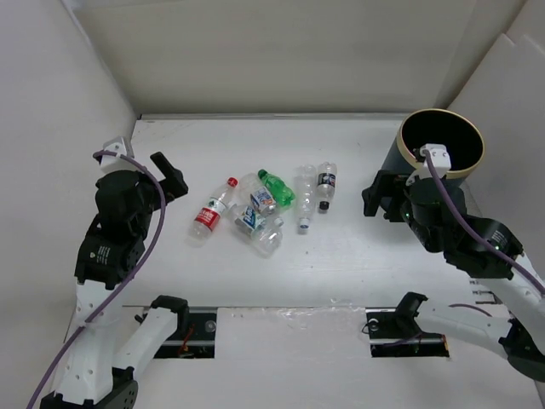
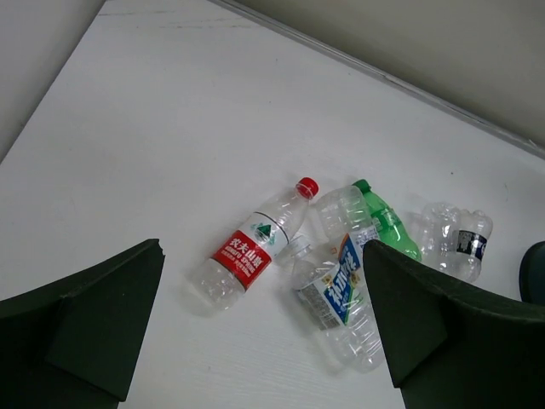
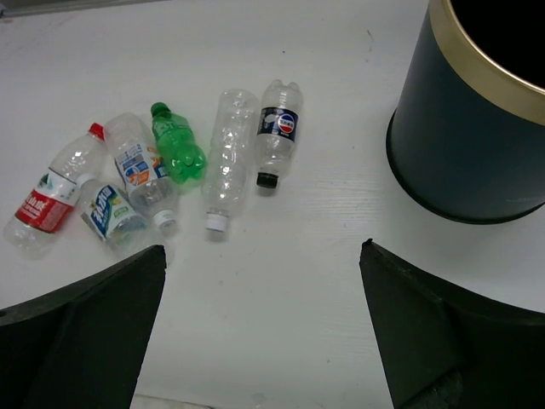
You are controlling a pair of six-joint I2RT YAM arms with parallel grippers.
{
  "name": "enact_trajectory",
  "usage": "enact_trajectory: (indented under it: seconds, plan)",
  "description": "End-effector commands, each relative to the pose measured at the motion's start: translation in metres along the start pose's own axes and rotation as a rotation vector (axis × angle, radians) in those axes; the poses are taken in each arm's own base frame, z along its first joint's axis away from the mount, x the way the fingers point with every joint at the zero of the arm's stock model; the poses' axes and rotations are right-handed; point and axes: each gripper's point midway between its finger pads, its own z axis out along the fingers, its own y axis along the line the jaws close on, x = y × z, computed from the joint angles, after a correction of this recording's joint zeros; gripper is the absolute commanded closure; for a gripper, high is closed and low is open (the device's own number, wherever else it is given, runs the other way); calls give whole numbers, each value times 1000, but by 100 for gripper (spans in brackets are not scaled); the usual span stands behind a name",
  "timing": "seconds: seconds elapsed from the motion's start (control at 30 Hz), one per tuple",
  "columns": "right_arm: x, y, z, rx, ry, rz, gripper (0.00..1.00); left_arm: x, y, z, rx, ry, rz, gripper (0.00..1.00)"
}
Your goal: Put the plastic bottles in the bin
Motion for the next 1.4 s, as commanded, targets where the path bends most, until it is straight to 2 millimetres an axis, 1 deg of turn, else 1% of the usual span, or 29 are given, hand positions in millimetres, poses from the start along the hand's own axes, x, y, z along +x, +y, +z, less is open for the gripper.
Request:
enact_trajectory:
  seconds: [0.0, 0.03, 0.07, 0.17, 0.2, 0.27, 0.33, 0.4, 0.43, 0.47, 0.5, 0.53, 0.57, 0.67, 0.73, 0.8, 0.87, 0.9, 0.93, 0.97, 1.0, 1.03, 1.07, 1.1, 1.17, 1.2, 1.27, 1.33, 1.37]
  plan:
    - [-11, 8, 3, -32, -48, 32, 1, 4, -2, 8, 12, -3, 18, 0]
    - [-9, 11, 5, -41, -46, 33, 1, 4, -2, 8, 12, -3, 18, 0]
    - [-9, 11, 5, -41, -46, 33, 1, 10, 0, 12, 4, 15, 24, 0]
    - [-11, 12, 5, -45, -54, 31, 1, 18, -1, 21, 2, 44, 32, 0]
    - [-9, 15, 8, -50, -41, 23, 1, 25, 0, 27, -10, 69, 39, 0]
    - [-7, 16, 11, -46, -33, 17, 1, 33, -6, 34, 12, 105, 34, 0]
    - [0, 21, 14, -57, -9, 5, 1, 54, -8, 48, 22, 167, 35, 0]
    - [-1, 24, 14, -76, -9, 0, 1, 67, -9, 58, 23, 212, 43, 0]
    - [0, 26, 14, -86, -4, -1, 1, 80, -8, 68, 13, 254, 51, 0]
    - [2, 28, 15, -94, 0, -1, 1, 87, -12, 71, 36, 286, 67, 0]
    - [-1, 30, 12, -117, -12, 0, 1, 92, -13, 74, 37, 309, 70, 0]
    - [0, 27, 10, -119, -16, -6, 1, 106, -10, 81, 28, 354, 90, 0]
    - [2, 29, 10, -135, -17, -1, 1, 113, -7, 85, 20, 370, 93, 0]
    - [4, 31, 8, -165, -24, -8, 1, 129, -3, 95, 4, 408, 111, 0]
    - [8, 35, 9, -185, -18, -17, 1, 132, -2, 99, 2, 417, 123, 0]
    - [11, 38, 10, -202, -10, -18, 1, 143, 10, 109, -65, 444, 145, 0]
    - [14, 44, 10, -231, -1, -29, 1, 152, 16, 118, -101, 468, 159, 0]
    - [14, 45, 10, -239, 3, -29, 1, 166, 21, 125, -124, 516, 171, 0]
    - [10, 47, 7, -260, -11, -17, 1, 173, 21, 128, -125, 545, 174, 0]
    - [11, 48, 9, -262, -17, -23, 1, 176, 21, 132, -132, 558, 178, 0]
    - [12, 48, 8, -264, -22, -20, 1, 189, 24, 137, -142, 602, 185, 0]
    - [11, 50, 8, -279, -24, -16, 1, 193, 25, 140, -146, 610, 187, 0]
    - [16, 52, 9, -288, -10, -22, 1, 198, 26, 142, -153, 626, 191, 0]
    - [13, 54, 6, -307, -22, -13, 1, 201, 29, 144, -158, 643, 185, 0]
    - [16, 60, 5, -341, -12, -13, 1, 214, 34, 149, -161, 679, 187, 0]
    - [13, 64, 4, -356, -20, -6, 1, 217, 35, 150, -166, 690, 189, 0]
    - [11, 68, 2, -387, -32, 4, 1, 225, 46, 155, -200, 719, 180, 0]
    - [11, 72, 0, -413, -36, 9, 1, 235, 53, 155, -230, 747, 182, 0]
    - [9, 75, -2, -432, -40, 13, 1, 245, 57, 157, -244, 778, 189, 0]
